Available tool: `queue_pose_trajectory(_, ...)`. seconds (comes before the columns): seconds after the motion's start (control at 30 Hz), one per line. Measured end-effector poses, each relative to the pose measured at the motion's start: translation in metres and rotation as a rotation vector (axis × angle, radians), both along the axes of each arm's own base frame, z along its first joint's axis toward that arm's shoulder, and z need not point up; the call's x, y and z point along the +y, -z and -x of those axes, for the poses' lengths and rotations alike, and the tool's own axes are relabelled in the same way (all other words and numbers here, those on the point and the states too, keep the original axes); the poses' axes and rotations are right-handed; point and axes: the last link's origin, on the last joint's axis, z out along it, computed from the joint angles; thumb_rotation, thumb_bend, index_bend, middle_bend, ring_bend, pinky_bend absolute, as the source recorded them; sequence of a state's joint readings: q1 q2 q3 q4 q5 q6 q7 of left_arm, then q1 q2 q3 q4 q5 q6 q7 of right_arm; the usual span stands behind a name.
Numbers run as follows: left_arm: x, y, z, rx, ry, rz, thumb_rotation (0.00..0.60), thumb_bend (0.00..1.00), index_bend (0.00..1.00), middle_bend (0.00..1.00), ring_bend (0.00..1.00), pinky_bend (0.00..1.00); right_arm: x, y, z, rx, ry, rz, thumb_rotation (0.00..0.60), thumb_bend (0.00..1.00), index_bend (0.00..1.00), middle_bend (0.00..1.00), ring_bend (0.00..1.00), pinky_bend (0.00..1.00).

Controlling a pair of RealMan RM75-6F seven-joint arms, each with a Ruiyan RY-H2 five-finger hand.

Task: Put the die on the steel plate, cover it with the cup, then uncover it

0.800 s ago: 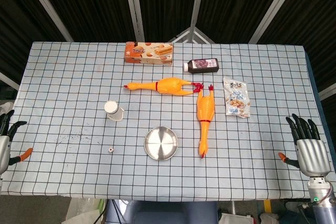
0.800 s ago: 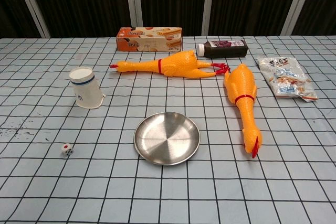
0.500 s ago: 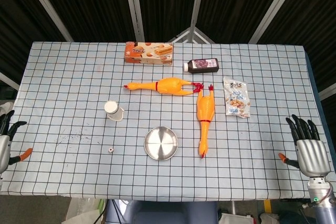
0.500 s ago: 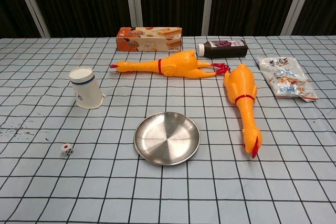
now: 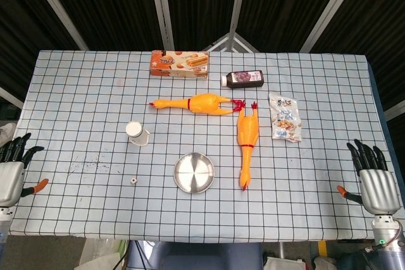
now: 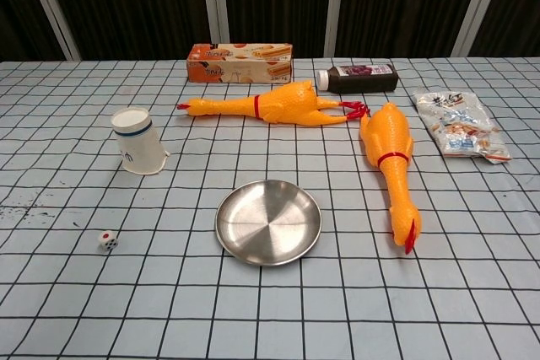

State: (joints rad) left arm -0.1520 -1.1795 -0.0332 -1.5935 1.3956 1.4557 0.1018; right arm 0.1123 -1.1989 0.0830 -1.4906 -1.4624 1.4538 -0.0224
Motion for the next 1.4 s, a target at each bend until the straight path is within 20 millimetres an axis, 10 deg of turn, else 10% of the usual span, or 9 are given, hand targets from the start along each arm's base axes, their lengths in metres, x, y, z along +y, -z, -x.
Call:
queue_pose_trajectory(0.63,0.038,0.058,-0.085,0.107,0.196,0.332,0.6,0.26,0.31,0.0,0.0,0.0,0.0,-0.001,0.003,-0.022,0.041,-0.015,0.6,0.02,0.05,0.0,0.09,0.0)
queue_pose_trajectory(1.4,0.062,0.144,-0.122,0.241,0.139,0.528,0.6,0.27,0.34,0.0,0.0,0.0,-0.002,-0.001,0.007,-0.033,0.074,-0.03,0.6,0.02,0.05,0.0,0.09,0.0)
